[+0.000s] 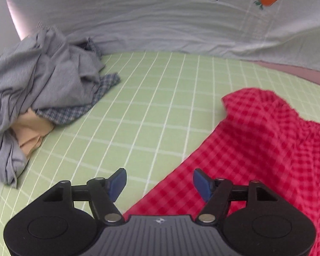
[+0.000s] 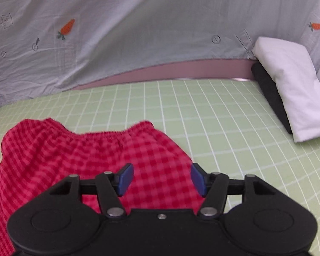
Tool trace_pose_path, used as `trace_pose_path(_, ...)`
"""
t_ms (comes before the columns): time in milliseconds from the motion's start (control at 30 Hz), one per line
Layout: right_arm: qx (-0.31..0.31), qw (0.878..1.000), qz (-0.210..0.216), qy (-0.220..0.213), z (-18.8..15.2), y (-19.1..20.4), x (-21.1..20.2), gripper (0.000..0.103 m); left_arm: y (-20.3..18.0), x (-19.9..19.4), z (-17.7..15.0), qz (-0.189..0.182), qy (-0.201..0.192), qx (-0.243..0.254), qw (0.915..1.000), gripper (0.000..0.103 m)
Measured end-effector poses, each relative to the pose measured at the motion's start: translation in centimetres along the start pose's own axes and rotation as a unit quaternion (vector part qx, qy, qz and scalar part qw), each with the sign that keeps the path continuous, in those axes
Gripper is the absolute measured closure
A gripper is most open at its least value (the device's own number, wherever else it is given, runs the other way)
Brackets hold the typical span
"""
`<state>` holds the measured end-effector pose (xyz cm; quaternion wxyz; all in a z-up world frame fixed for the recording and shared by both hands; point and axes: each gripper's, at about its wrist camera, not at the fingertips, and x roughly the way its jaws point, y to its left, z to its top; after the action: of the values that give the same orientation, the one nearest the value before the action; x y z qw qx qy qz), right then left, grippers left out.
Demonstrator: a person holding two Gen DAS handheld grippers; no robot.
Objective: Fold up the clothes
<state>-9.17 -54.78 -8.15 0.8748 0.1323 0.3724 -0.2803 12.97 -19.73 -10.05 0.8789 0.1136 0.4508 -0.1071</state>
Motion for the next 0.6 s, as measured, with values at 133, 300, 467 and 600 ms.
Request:
trace_pose_path(133, 0.028, 0.998, -0.037, 0.042, -3.5, -3.1, -0.8, 0.033, 2.4, 0.7, -2.8, -0.001, 0.045, -0.049, 0.9978, 0.033)
trace_pose_path(300, 0.054, 0.993, -0.069, 0.076, -7.4, -6.1, -2.4, 0.031, 3.1, 0.5, -4.0, -0.008, 0.039, -0.085, 0.9956, 0.034)
trace_pose_path(467, 0.093, 0.99, -0.055, 0.091, -10.0, -7.7, -3.9, 0.043, 2.8, -0.1, -4.1, -0.031, 0.027, -0.075, 0.9964, 0.094)
trace_pose_path(600, 0.056, 0.994, -0.043, 0.088, -10.8, -7.2, -4.7, 0.083, 3.5, -1.6, -5.4, -0.028, 0.021, -0.088, 0.9955, 0.099)
